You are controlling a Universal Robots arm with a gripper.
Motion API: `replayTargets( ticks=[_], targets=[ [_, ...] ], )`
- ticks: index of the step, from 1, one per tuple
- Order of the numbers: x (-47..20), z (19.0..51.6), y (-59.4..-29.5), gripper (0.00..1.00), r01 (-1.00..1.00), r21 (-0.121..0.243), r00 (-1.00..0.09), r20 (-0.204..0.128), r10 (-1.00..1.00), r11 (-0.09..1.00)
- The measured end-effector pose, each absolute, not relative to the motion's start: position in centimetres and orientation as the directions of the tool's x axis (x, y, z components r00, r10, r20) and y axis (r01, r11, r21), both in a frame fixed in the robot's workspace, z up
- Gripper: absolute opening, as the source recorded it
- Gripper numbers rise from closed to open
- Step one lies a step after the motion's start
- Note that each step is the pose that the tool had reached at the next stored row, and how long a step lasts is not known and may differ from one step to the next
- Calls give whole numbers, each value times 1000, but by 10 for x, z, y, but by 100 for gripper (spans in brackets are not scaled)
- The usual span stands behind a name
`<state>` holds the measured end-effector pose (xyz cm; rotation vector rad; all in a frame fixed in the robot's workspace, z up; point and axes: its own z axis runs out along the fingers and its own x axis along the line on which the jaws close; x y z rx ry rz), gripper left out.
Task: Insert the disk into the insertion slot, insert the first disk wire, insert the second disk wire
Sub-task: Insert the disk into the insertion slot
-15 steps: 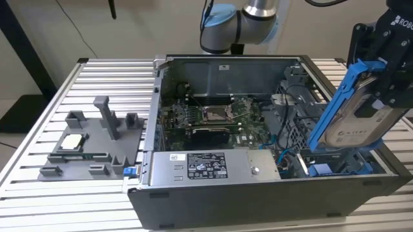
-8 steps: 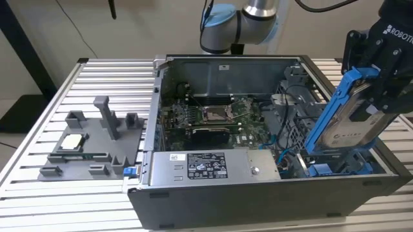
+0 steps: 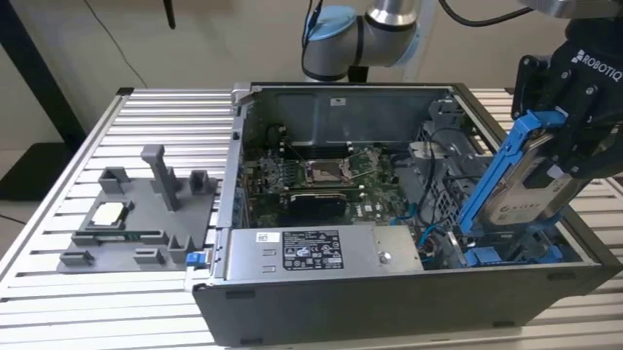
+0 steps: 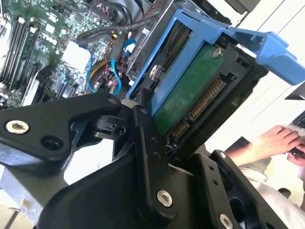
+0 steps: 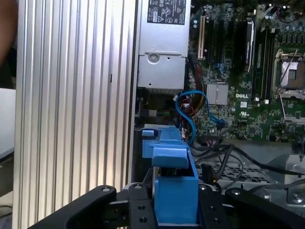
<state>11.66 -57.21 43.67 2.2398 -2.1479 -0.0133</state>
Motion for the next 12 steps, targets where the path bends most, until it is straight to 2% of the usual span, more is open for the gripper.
replayTargets(
  ticks=[12],
  targets=[
    [121, 426, -572, 33, -999, 33, 43, -3, -999, -43]
  ],
)
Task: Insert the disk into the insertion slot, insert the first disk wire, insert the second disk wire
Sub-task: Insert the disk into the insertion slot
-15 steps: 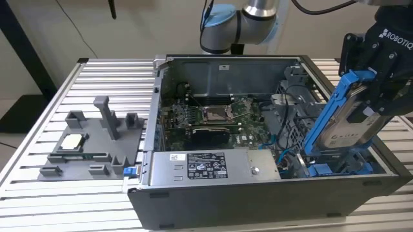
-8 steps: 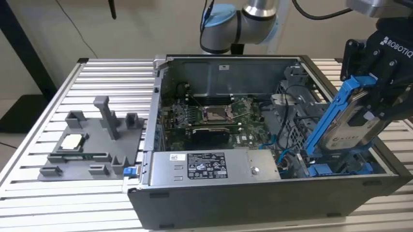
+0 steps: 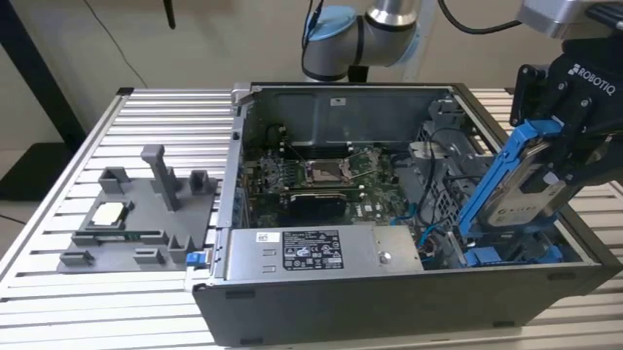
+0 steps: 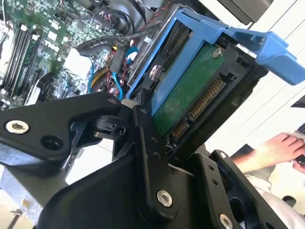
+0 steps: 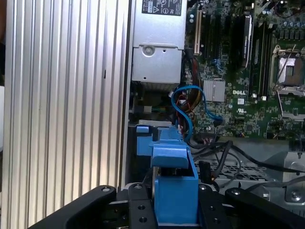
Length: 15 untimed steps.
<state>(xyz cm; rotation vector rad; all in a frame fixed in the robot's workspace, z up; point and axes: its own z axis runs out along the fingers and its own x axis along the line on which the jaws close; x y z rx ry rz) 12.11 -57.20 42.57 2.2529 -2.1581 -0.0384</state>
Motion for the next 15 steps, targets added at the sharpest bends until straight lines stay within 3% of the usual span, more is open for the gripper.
replayTargets(
  ticks=[15],
  targets=[
    [125, 413, -573, 33, -999, 32, 43, -23, -999, -44]
  ],
)
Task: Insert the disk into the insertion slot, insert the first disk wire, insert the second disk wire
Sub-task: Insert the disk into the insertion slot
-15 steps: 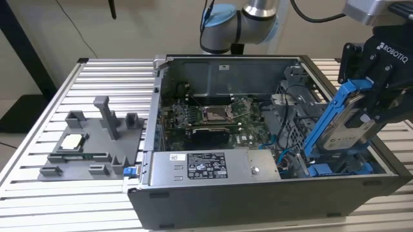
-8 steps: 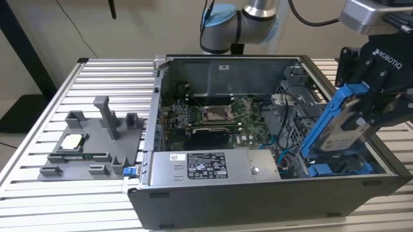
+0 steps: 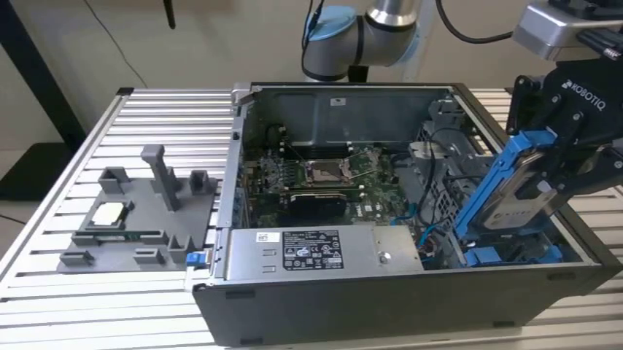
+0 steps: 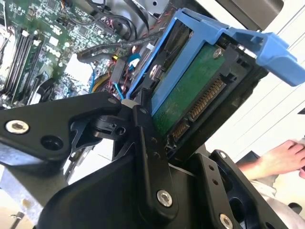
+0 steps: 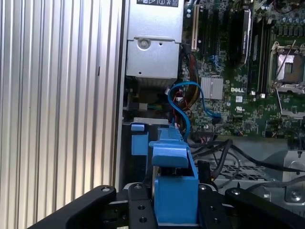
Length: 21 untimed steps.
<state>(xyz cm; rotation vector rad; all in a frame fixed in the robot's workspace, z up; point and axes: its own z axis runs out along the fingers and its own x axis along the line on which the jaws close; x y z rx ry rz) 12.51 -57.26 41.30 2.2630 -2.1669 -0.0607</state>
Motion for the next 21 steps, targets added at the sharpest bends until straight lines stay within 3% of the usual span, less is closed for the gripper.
replayTargets(
  ticks=[16, 21],
  targets=[
    [125, 395, -578, 33, -999, 33, 36, -23, -999, -37],
    [125, 400, -578, 33, -998, 49, 35, -22, -999, -36]
  ],
)
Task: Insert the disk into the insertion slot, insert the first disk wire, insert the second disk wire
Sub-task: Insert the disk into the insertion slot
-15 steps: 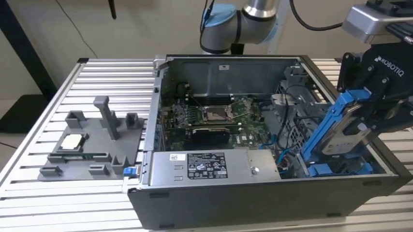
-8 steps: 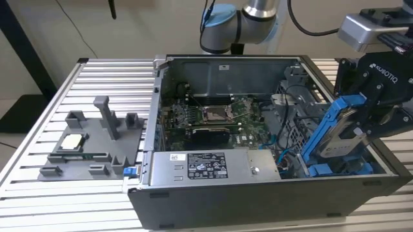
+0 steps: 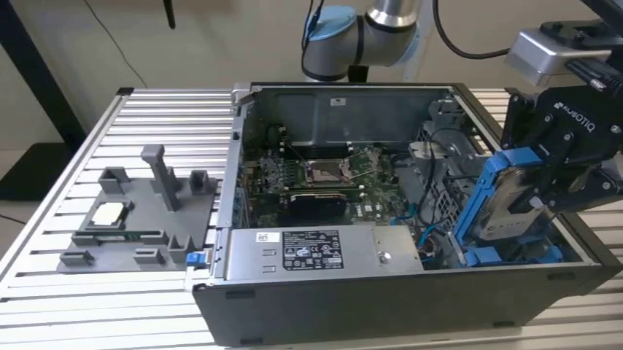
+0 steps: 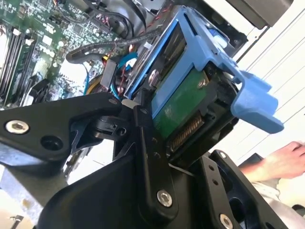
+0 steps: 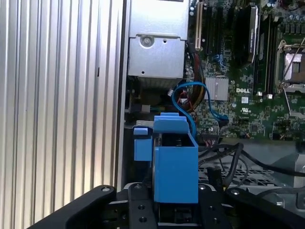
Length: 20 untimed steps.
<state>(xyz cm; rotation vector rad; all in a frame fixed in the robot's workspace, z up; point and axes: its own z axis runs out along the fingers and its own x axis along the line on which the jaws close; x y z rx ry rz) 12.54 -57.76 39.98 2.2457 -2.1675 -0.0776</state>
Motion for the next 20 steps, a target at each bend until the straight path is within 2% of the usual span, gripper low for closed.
replayTargets(
  ticks=[7, 13, 20],
  targets=[
    [129, 411, -578, 33, -996, 82, 34, -15, -999, -35],
    [138, 411, -577, 33, -986, 161, 33, -12, -999, -35],
    [157, 412, -577, 33, -974, 224, 32, -14, -999, -35]
  ],
)
